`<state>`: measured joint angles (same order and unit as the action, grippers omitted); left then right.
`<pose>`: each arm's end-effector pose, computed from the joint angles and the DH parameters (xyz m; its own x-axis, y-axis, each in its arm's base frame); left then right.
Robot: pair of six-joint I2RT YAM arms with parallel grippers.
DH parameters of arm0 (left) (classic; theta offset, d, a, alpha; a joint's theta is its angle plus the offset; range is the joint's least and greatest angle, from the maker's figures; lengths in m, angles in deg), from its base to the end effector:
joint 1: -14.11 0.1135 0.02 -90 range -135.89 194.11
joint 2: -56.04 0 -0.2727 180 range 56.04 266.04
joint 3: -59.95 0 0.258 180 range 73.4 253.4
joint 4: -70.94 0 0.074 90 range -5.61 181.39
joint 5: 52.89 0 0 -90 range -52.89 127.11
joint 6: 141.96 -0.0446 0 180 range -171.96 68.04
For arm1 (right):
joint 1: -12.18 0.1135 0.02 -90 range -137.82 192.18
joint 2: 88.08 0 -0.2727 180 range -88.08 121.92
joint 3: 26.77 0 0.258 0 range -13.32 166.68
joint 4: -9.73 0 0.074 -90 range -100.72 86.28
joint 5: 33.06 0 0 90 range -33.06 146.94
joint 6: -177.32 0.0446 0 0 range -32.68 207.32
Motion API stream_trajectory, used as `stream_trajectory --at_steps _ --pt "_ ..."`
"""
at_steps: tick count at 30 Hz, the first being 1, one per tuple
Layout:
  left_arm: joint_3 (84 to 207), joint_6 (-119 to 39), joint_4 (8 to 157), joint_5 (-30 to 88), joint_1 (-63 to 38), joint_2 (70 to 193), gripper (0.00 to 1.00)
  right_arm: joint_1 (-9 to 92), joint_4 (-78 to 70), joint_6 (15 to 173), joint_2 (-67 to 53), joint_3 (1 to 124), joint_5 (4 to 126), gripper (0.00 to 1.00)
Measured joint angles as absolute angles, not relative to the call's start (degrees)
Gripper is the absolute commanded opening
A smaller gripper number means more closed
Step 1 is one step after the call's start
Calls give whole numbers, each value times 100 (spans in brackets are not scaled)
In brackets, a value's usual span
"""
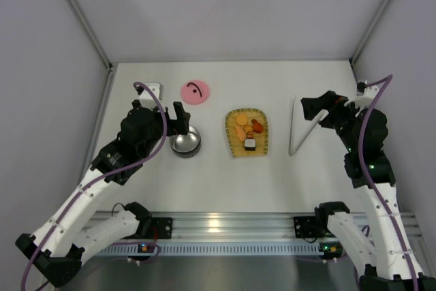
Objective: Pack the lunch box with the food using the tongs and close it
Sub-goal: Pick up the clamp at the center of the board.
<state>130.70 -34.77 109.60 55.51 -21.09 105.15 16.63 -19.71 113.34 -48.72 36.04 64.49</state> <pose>0.1654 -0.0995 0.3807 -0.3173 -0.1194 -0.9408 0.2162 0.9568 -0.1943 0.1625 0.0185 0.3768 -0.1844 0.4218 -0.8877 -0.1406 0.8826 0.4486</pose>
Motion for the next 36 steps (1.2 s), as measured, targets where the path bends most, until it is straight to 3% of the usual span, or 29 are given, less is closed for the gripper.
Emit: stream_trajectory --at_steps 15,36 --pt "13070 -3474 10960 5472 -2109 10517 99 1663 -2157 11144 -4813 3604 5818 99" --pt "13256 -3472 11146 5291 -2109 10724 99 1914 -2469 11813 -2700 2754 3848 99"
